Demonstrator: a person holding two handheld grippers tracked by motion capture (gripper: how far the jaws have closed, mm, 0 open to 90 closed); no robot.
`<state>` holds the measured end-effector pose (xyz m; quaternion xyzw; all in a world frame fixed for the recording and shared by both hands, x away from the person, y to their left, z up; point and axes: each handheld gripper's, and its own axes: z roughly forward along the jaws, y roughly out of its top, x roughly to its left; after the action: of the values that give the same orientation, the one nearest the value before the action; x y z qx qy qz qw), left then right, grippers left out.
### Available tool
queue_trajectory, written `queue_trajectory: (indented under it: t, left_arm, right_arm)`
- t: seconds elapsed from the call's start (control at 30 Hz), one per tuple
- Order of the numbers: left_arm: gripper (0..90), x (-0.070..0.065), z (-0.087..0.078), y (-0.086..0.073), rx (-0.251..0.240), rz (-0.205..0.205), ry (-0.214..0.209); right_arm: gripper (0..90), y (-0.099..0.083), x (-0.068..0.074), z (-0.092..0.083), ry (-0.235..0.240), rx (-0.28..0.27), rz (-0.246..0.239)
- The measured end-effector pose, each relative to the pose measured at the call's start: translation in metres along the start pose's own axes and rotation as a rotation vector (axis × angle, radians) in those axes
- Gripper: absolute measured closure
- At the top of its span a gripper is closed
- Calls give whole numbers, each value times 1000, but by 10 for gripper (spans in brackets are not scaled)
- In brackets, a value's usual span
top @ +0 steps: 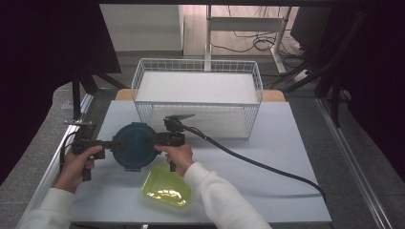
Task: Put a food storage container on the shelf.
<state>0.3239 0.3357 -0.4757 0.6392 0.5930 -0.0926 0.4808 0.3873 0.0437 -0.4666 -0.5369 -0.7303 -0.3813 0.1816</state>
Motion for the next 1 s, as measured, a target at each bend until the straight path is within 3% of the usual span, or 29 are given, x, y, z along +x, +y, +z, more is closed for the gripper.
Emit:
queue_trajectory:
  t: [0.57,0.93,1.0]
  left_arm:
    - [384,-56,-12,12,-30,69,-35]
    - [385,-77,3,8,-12,76,-72]
    - [385,-85,11,8,0,84,-75]
  right_arm:
    - [317,4,28,-62,-20,-69,-72]
    - [317,-5,24,-92,-61,-85,-87]
    - [316,-7,19,-102,-65,-93,-84]
